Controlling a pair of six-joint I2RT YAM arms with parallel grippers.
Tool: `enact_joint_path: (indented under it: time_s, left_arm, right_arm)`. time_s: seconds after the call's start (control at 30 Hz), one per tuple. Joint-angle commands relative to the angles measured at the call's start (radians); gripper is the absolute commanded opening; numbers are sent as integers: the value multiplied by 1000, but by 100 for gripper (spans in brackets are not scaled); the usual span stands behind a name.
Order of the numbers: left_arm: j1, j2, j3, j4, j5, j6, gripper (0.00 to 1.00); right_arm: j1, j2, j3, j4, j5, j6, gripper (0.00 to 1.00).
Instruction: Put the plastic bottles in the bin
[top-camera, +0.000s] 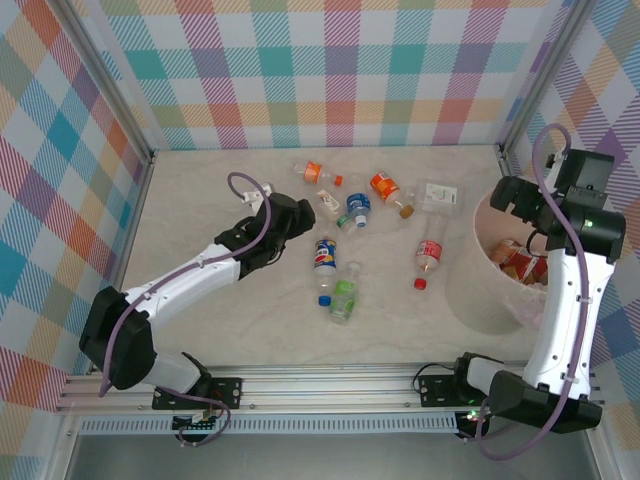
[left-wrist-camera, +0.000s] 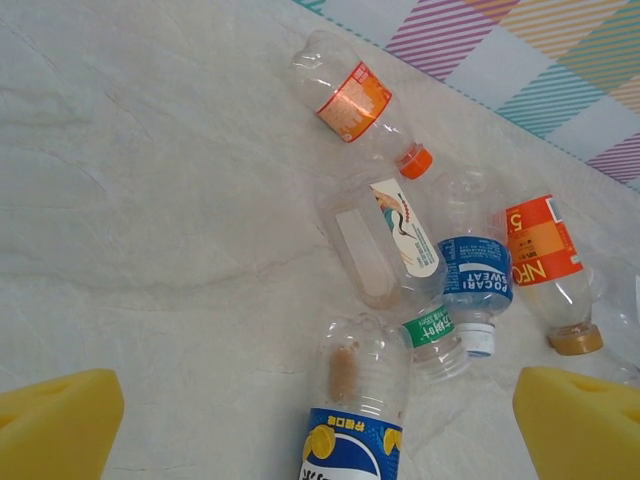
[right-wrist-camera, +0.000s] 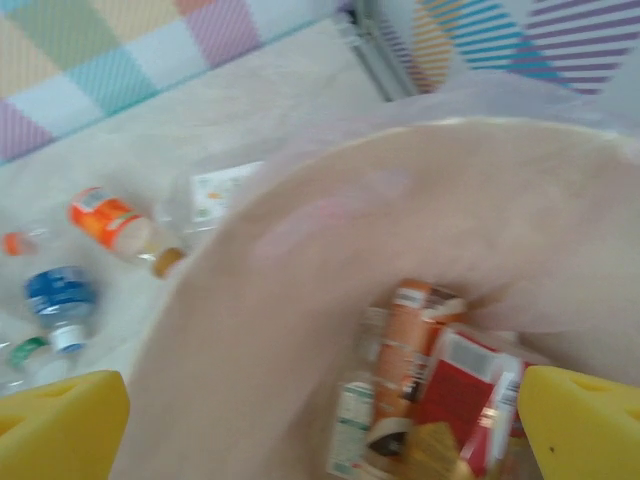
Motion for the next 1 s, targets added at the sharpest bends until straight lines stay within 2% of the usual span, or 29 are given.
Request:
enact_joint_path:
  time_s: [0.0, 0.1, 0.33, 0.43, 0.57, 0.7, 0.87, 0.97]
  left_arm:
    - [17, 12, 3, -29, 26, -27, 100]
    - [21, 15, 4, -28, 35, -29, 100]
    - [25, 15, -3, -25, 54, -29, 100]
    - [27, 15, -3, -28, 56, -27, 100]
    - [31, 13, -6, -29, 52, -27, 100]
    - [36, 8, -9, -66, 49, -28, 100]
    - [38, 7, -19, -74, 49, -35, 100]
    - [40, 9, -24, -75, 49, -41, 100]
  right_arm:
    - [56, -46, -37, 104, -169, 82, 100]
    - [125, -53, -32, 133, -220, 110, 100]
    - [412, 16, -6, 179, -215, 124, 100]
    - [547, 83, 4, 197, -154, 119, 100]
    - [664, 177, -2, 244, -67, 137, 100]
    - [715, 272, -14, 250, 81, 215, 100]
    - [717, 309, -148, 364, 181, 317, 100]
    - [707, 371, -159, 368, 244, 340, 100]
